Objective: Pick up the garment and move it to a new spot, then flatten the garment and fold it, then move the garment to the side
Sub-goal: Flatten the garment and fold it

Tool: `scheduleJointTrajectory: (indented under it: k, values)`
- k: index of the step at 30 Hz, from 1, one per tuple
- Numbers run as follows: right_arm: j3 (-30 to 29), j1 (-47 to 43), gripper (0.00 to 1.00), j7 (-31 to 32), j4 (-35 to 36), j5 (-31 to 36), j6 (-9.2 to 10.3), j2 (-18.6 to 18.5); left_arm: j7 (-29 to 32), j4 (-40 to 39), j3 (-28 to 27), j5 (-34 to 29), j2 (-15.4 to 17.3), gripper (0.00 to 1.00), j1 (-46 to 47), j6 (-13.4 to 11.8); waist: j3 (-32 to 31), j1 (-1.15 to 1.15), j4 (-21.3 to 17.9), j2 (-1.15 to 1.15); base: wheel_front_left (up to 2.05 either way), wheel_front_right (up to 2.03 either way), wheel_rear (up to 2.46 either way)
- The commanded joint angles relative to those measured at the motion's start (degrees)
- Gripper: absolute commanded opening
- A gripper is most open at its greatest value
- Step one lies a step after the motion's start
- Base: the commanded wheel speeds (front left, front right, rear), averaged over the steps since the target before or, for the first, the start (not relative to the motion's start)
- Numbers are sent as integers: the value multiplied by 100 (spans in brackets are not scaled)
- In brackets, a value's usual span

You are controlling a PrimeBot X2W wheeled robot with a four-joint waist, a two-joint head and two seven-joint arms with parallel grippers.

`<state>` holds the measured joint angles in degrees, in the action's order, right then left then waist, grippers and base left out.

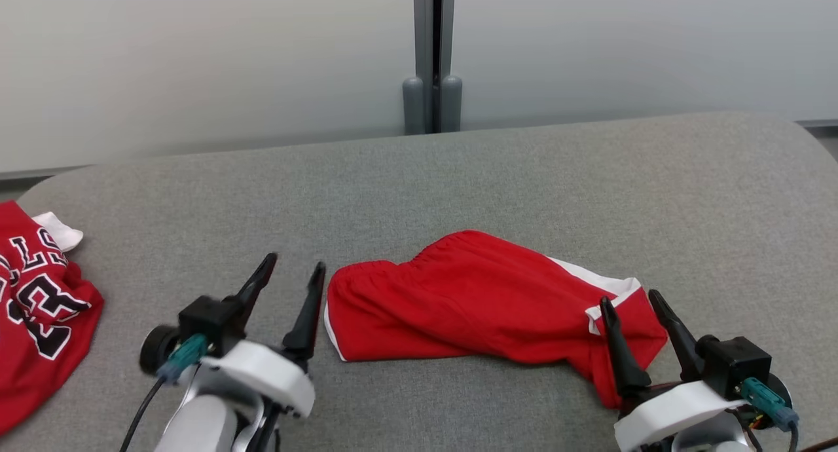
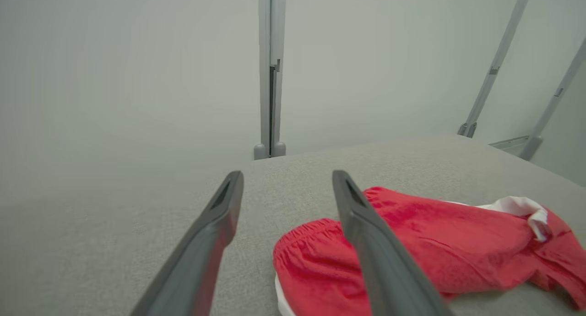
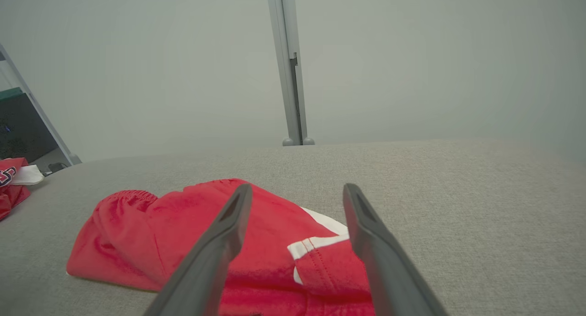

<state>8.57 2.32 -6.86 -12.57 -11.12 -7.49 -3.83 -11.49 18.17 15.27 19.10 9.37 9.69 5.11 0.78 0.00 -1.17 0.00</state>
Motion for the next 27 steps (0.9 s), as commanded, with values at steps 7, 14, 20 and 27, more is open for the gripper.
scheduleJointTrajectory:
  k: [7,14,20,27]
  values:
    - [105,429,100,-59,84,12,0,11,640,407,801,-65,-279,100,1445,194,811,0,-260,0,0,0,0]
    - [224,796,100,-285,-123,-84,0,52,1568,1404,1972,718,-475,100,2654,236,1301,0,-687,0,0,0,0]
    - [263,933,100,-421,-329,-146,0,72,2111,2284,2552,1332,-388,100,3201,237,1414,0,-832,0,0,0,0]
    - [254,1046,100,-538,-481,-220,0,83,1859,2704,2958,1474,-295,0,3611,237,1432,0,-856,0,0,0,0]
